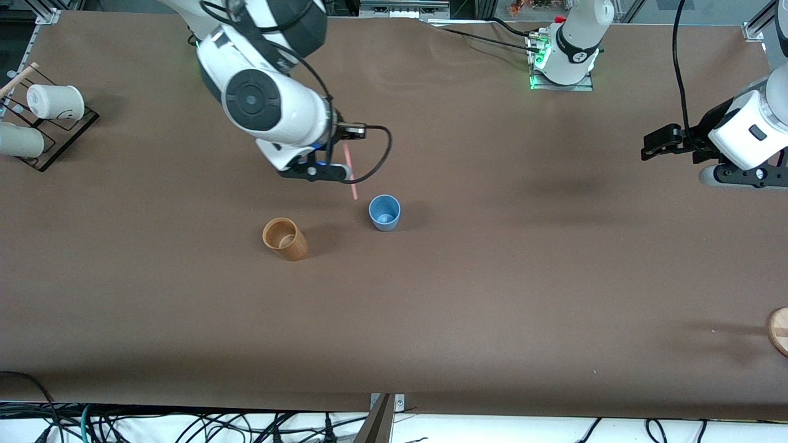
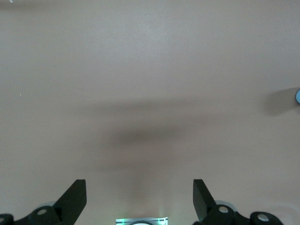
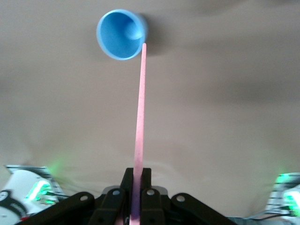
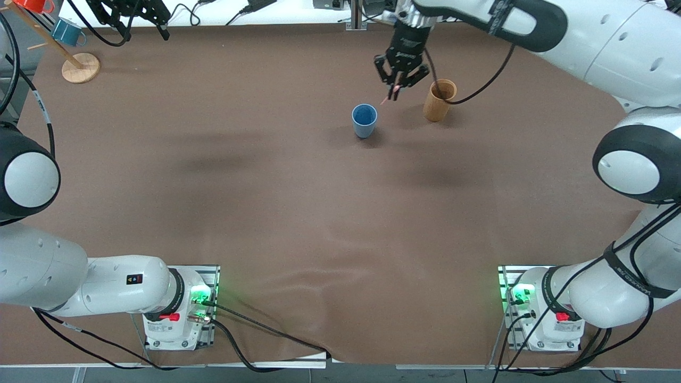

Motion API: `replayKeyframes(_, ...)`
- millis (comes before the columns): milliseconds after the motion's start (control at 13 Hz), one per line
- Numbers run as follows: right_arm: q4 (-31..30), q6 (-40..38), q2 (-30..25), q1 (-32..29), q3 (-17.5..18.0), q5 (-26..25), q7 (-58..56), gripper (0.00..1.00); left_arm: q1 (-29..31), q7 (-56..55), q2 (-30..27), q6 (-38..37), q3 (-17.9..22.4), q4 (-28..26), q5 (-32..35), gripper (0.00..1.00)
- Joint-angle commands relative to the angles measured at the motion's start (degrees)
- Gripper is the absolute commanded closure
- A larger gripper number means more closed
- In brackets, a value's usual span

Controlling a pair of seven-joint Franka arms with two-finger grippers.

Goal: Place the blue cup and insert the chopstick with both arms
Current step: 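Pull the chopstick out and carry it over the blue cup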

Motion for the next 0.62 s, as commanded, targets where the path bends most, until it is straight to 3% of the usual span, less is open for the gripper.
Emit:
replayKeyframes(0, 1.53, 4.13, 3.63, 3.59, -0.06, 1.29, 2.89, 1.0, 0.05, 1.3, 0.38, -0.21, -0.03, 1.19, 0.69, 0.0)
replayKeyframes(538, 1.45, 8.27, 7.6, 3.87, -0.24, -3.36, 2.36, 1.0, 0.14, 1.48, 0.38, -0.21, -0.03, 1.19, 0.69, 0.0)
